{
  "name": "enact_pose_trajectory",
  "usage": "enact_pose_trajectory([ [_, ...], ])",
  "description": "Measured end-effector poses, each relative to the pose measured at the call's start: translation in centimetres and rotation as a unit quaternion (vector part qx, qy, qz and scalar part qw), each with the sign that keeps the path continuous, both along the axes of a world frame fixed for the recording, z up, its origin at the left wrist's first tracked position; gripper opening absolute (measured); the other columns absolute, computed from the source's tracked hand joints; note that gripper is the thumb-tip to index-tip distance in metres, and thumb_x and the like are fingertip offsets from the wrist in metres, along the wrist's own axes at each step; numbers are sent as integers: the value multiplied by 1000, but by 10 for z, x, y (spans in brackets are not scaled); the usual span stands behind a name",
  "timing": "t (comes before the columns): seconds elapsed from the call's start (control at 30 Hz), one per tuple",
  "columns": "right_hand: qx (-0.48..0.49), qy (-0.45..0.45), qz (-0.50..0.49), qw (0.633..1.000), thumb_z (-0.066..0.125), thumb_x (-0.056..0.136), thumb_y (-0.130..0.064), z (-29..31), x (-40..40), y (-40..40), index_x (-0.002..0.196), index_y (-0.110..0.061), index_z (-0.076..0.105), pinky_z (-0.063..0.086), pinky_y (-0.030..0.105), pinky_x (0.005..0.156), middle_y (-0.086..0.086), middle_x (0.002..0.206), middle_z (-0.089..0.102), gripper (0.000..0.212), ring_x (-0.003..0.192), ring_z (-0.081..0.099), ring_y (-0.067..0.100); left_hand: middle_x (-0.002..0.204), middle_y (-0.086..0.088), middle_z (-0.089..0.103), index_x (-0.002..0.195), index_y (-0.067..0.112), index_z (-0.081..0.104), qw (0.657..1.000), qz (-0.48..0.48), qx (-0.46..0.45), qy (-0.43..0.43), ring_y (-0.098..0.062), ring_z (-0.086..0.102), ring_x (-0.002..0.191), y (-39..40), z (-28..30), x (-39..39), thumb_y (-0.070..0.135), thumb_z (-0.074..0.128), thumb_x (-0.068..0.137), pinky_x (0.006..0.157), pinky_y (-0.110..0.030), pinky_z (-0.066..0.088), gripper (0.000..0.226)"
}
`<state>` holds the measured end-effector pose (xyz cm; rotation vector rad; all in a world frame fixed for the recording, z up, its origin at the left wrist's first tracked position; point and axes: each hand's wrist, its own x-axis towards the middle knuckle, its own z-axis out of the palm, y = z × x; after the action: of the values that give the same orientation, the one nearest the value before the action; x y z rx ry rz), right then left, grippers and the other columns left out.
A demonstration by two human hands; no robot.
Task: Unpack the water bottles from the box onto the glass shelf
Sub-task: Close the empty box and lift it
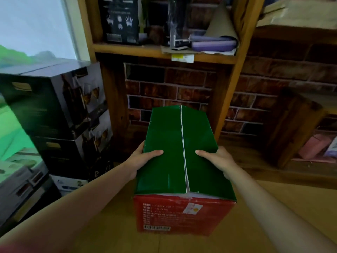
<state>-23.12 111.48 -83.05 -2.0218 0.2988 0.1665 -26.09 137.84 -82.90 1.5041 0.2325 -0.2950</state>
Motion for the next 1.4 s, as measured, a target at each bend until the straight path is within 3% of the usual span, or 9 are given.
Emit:
enact_pose_trajectory([
  [0.1,0,-1,-13,1000,76,26,-78,-18,44,10,124,-20,52,55,40,86,1,113,65,116,98,65,22,114,-5,62,126,43,42,1000,-24,-9,11,-27,64,100,11,-17,52,28,75,77,81,-41,55,60],
  [0.23,3,3,-66,998,80,48,-62,-27,89,26,130,-13,44,51,39,92,5,122,60,102,108,60,26,112,-3,62,121,43,43,998,-65,-21,10,-25,63,100,20,-36,125,26,73,79,81,-39,54,54],
  [0.37,-8,1,-95,995,76,37,-68,-31,137,32,131,-15,43,50,41,95,5,125,58,113,109,59,25,112,1,61,126,45,42,995,-99,-14,-3,-22,61,101,24,-43,192,28,73,78,79,-36,53,59],
  [0.53,-44,4,-119,992,80,49,-64,-16,191,35,133,-9,37,47,40,99,8,132,52,110,118,54,29,115,-1,60,132,44,40,992,-117,-34,4,-23,60,102,26,-46,255,29,75,76,79,-36,52,67],
  [0.67,-70,33,-125,989,76,67,-54,-11,222,37,141,-5,26,41,45,105,14,140,43,101,127,45,33,120,-3,60,133,44,39,994,-104,-27,20,-25,60,104,27,-50,285,31,77,74,86,-41,52,71],
  [0.97,-113,74,-90,987,67,65,-68,-46,271,16,146,-6,16,37,45,108,13,145,37,114,131,40,33,120,-2,56,141,39,31,995,-85,7,46,-25,57,104,2,-74,322,33,76,74,89,-42,50,81],
  [1.2,-164,95,-57,980,64,75,-60,-63,311,-8,150,-9,1,31,44,112,15,153,21,110,138,31,35,121,0,57,141,40,29,998,-47,32,17,-24,58,108,-30,-85,351,26,79,73,96,-45,49,85],
  [1.4,-218,101,-19,970,54,87,-55,-52,339,-19,149,-7,-9,26,43,114,16,158,4,101,143,18,36,121,-1,58,138,35,36,998,-4,57,-15,-24,58,110,-58,-85,364,30,74,78,93,-39,50,70],
])
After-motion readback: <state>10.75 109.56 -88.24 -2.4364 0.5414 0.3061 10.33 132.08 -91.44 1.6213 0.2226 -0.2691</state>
